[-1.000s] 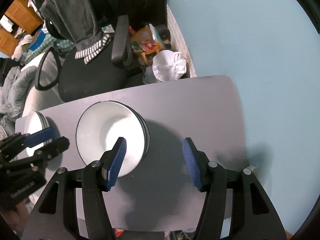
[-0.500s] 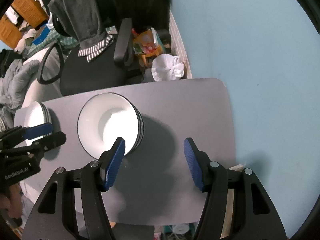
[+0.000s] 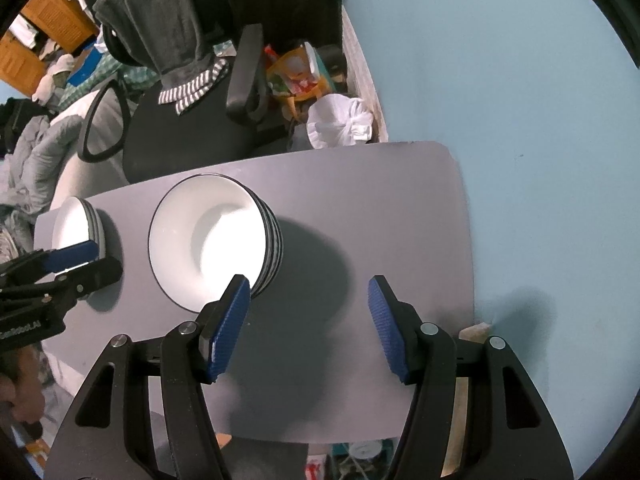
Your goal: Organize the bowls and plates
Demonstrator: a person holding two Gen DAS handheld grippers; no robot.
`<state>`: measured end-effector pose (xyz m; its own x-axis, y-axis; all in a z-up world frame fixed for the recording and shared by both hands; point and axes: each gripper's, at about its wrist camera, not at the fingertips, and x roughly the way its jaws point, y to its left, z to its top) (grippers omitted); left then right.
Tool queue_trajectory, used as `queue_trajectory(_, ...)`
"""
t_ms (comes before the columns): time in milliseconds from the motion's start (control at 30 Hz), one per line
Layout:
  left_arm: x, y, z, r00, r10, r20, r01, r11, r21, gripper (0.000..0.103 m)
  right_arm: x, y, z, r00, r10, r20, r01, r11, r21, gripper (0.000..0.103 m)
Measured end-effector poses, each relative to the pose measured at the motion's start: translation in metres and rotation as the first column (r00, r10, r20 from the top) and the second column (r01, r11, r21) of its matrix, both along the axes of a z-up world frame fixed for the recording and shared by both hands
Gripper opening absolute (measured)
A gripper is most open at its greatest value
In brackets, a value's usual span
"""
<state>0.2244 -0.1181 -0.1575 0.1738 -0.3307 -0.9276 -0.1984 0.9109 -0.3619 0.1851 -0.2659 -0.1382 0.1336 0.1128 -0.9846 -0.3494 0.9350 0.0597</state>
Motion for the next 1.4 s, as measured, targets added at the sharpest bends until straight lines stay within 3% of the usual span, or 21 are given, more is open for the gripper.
queue_trajectory(333,0.01,0.01,-0.028,0.996,0.023,-0.081,-0.029,0.997,-0.076,0.063,0.013,-0.002,-0.023,0.993,0.0,-0.117,0.006,0.998,0.055,0.062)
queue_trajectory(667,0.022,0.014,-0.049,0.991,0.051,-0.122,-0.066,0.991,-0.118,0.069,0.029,0.006,-0.051,0.979,0.036,-0.198,-0.002,0.985,0.171,0.063)
queue_trajectory(1000,0.034,0.009,-0.078,0.984,0.04,-0.175,-0.069,0.984,-0.162,0.072,0.04,0.018,-0.085,0.961,0.067,-0.267,-0.023,0.986,0.165,0.063)
queue_trajectory(1400,0.033,0.011,-0.105,0.968,0.102,-0.227,-0.165,0.946,-0.278,0.072,0.048,0.018,-0.108,0.936,0.07,-0.344,-0.001,0.981,0.196,0.063)
